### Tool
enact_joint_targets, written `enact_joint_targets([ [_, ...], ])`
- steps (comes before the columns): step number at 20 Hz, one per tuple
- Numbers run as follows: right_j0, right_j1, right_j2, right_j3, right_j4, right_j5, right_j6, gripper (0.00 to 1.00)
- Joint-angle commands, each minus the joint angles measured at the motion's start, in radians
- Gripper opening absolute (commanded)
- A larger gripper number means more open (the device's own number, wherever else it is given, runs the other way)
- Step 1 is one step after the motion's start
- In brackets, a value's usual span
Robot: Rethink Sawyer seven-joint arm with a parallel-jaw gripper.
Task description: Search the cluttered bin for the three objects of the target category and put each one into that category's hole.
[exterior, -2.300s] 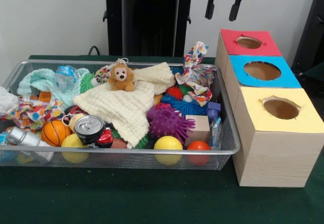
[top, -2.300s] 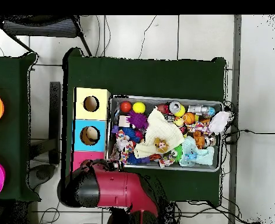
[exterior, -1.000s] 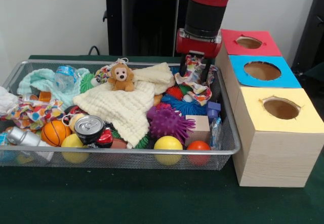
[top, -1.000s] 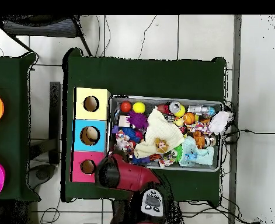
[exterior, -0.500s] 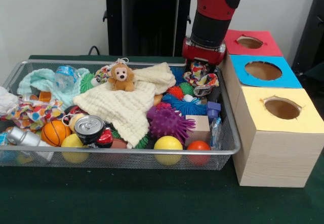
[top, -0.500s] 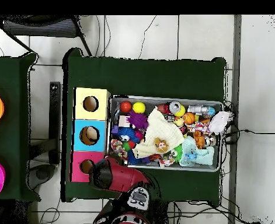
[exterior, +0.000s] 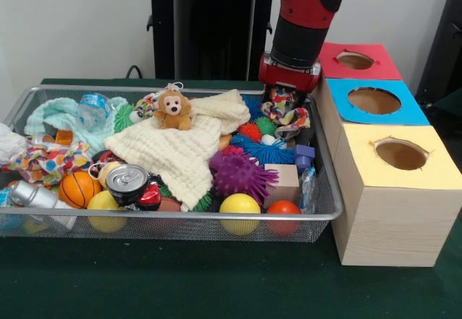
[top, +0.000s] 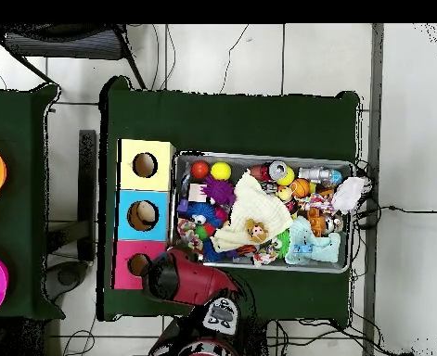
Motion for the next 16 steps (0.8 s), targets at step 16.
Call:
enact_joint_targets([
  [16, 0.072, -0.208, -0.019, 0.051, 0.048, 0.135, 0.223, 1.0],
])
